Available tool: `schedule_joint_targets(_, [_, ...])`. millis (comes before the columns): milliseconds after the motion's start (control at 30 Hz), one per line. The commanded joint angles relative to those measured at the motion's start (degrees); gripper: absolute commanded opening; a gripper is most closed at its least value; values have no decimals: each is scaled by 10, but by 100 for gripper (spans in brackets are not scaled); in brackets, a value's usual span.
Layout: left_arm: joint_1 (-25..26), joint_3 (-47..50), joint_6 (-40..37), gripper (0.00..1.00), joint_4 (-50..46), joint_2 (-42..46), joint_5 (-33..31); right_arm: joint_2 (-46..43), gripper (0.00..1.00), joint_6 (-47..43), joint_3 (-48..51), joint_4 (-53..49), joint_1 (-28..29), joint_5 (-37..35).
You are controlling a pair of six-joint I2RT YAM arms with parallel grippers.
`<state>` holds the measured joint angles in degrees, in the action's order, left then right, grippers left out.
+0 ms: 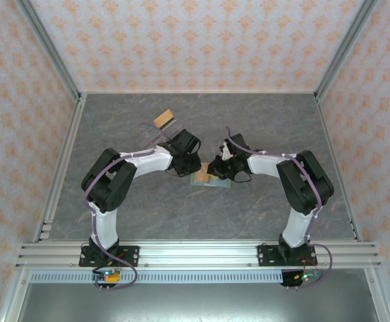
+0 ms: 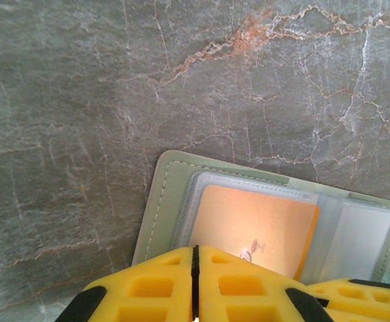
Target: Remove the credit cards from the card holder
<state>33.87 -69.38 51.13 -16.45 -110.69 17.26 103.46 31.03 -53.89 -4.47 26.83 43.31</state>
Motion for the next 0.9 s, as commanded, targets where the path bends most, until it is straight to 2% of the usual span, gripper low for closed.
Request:
schedule_joint_targets(0, [1, 11, 7, 8, -25, -22, -21, 6, 14, 11, 3, 28, -1, 27])
schedule_joint_targets(300, [2, 22, 18, 6, -4, -21, -8, 3, 14, 34, 15, 69, -1, 56])
schedule_joint_targets(567, [1, 46, 40, 6, 21, -14, -2, 10, 17, 46, 19, 77, -2, 43])
schedule_joint_targets(733, [1, 54, 42, 5, 26, -5, -5, 11, 14, 50, 20, 84, -2, 43])
schedule_joint_targets(867, [1, 48, 33, 6, 12, -1, -14, 7, 7, 50, 22, 84, -2, 39])
